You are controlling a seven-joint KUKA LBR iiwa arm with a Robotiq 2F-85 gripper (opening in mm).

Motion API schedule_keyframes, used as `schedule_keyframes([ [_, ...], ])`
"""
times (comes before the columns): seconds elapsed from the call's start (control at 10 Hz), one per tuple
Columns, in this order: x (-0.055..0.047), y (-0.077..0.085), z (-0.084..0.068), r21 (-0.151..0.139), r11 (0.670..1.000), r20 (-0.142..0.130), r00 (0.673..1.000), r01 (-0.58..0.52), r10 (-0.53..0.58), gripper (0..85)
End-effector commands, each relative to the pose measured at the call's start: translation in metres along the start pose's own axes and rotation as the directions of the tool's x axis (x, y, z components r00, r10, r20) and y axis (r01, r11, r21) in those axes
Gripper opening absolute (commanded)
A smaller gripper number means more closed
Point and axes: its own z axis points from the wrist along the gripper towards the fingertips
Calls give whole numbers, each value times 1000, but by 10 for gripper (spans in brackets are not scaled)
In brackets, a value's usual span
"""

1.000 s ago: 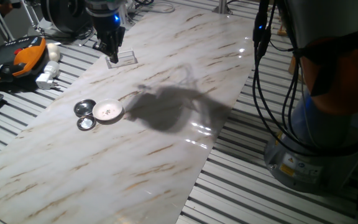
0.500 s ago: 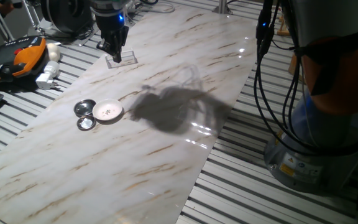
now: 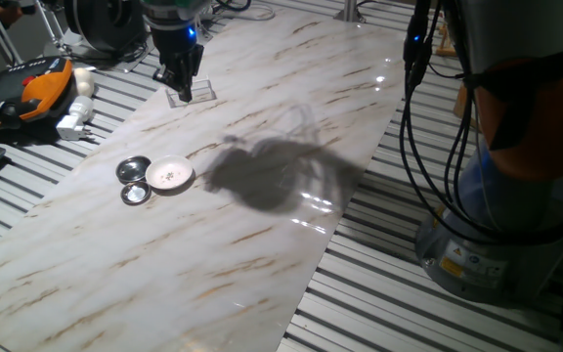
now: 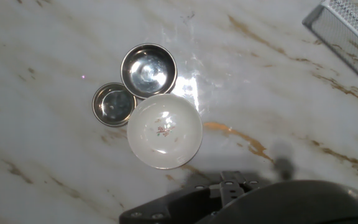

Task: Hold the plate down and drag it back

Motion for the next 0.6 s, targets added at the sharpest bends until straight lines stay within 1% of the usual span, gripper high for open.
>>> schedule_keyframes([
  [0.0, 0, 0, 0, 1, 1000, 1, 1000, 0, 0, 0],
  [0.3, -2, -1, 1, -8, 1000, -2, 1000, -1, 1, 0],
  [0.4, -2, 0, 2, -16, 1000, -3, 1000, -6, 6, 0],
  [0.5, -2, 0, 3, -12, 1000, 2, 1000, -7, 7, 0],
])
